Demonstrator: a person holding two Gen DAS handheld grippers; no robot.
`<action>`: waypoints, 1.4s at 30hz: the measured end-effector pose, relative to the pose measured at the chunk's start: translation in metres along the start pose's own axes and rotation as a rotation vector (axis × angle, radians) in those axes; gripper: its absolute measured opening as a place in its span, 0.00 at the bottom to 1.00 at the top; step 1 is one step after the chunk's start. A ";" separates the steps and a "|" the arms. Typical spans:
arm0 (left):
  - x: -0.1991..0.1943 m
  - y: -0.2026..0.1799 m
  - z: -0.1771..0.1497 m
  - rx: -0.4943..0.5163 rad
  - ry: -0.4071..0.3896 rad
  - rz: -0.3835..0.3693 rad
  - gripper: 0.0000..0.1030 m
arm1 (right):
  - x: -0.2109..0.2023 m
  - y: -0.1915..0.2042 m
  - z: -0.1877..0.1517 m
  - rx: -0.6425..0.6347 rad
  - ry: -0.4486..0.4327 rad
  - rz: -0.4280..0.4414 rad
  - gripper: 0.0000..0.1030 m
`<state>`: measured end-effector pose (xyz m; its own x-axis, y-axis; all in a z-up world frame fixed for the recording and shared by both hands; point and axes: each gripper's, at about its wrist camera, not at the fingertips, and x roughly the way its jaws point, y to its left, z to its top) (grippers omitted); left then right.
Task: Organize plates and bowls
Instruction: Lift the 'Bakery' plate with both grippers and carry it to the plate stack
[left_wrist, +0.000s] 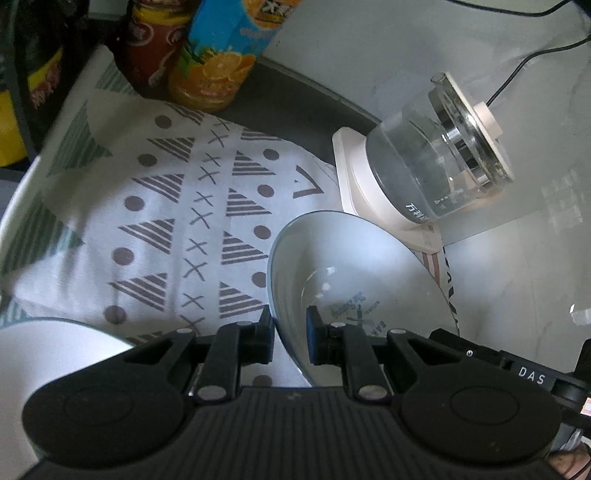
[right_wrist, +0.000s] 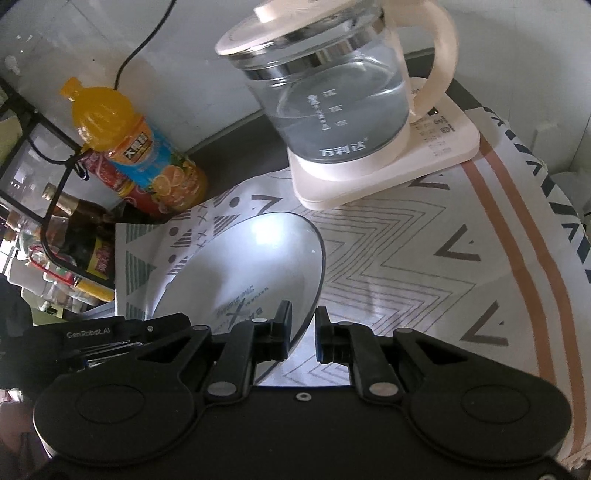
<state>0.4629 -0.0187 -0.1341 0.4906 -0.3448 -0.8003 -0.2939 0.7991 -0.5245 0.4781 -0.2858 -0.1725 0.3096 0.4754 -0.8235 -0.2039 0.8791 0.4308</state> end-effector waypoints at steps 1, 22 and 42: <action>-0.004 0.003 0.001 0.003 0.000 -0.002 0.15 | -0.001 0.003 -0.002 0.005 -0.006 0.003 0.12; -0.065 0.060 -0.003 0.062 -0.021 0.000 0.15 | 0.002 0.075 -0.054 0.023 -0.080 0.029 0.13; -0.121 0.111 -0.074 -0.109 -0.089 0.067 0.15 | 0.002 0.122 -0.109 -0.133 0.042 0.081 0.13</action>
<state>0.3107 0.0751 -0.1168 0.5363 -0.2431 -0.8083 -0.4138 0.7589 -0.5028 0.3529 -0.1815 -0.1619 0.2491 0.5402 -0.8038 -0.3486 0.8244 0.4459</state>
